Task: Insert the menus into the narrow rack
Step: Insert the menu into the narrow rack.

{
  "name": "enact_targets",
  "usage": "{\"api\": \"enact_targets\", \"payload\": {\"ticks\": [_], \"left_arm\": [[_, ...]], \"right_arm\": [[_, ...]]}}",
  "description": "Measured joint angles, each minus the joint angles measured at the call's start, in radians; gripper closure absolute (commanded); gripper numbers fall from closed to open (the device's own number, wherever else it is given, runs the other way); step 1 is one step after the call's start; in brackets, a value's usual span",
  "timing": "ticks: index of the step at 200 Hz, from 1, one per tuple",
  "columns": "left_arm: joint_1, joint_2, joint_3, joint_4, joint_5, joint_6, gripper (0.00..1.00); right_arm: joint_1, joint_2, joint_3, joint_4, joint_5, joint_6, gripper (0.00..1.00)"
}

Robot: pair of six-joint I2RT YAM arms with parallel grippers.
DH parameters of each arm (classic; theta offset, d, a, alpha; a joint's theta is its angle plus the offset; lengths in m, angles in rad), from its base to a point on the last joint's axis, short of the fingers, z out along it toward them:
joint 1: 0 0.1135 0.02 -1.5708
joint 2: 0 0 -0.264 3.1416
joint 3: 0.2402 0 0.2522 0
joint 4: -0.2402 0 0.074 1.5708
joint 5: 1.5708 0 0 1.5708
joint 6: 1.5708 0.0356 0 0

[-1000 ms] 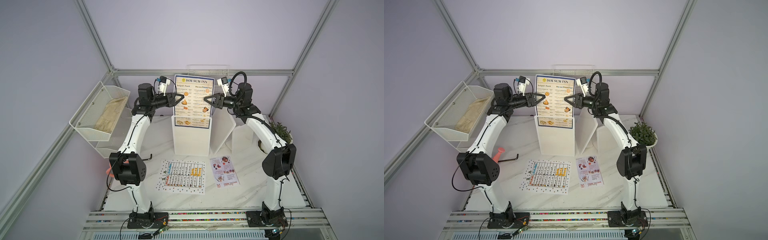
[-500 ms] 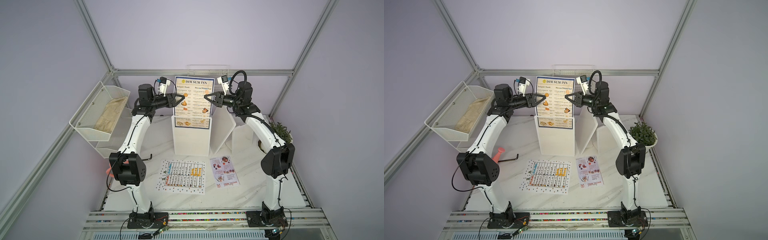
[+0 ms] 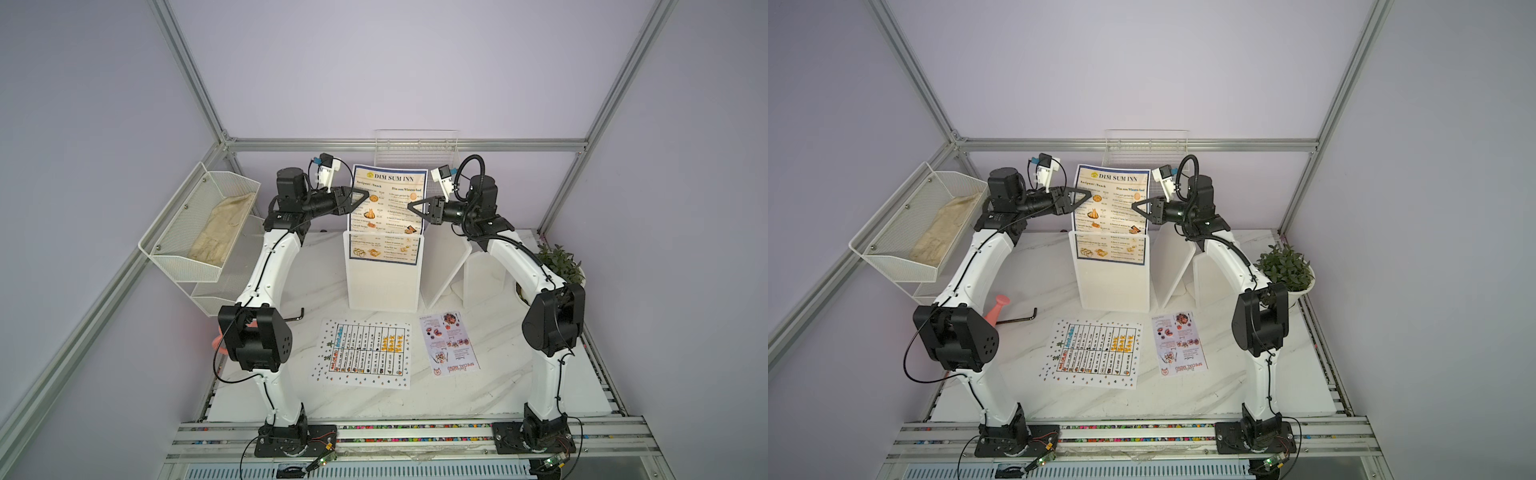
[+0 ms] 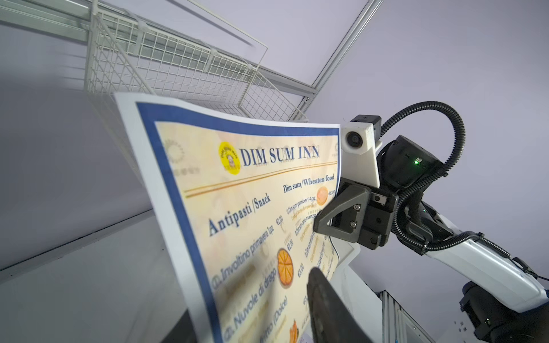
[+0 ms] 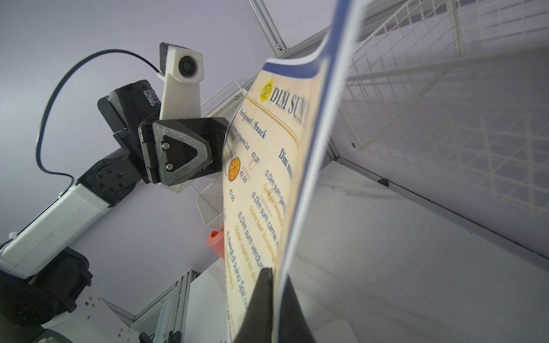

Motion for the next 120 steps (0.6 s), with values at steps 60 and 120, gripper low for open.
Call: {"api": "enact_targets", "payload": {"ticks": [60, 120], "left_arm": [[0.000, 0.000, 0.000, 0.000, -0.005, 0.000, 0.61], [0.000, 0.000, -0.002, 0.000, -0.007, 0.001, 0.66]], "right_arm": [[0.000, 0.000, 0.074, -0.009, 0.002, 0.002, 0.71], [0.000, 0.000, 0.165, -0.020, 0.003, 0.008, 0.82]]}}
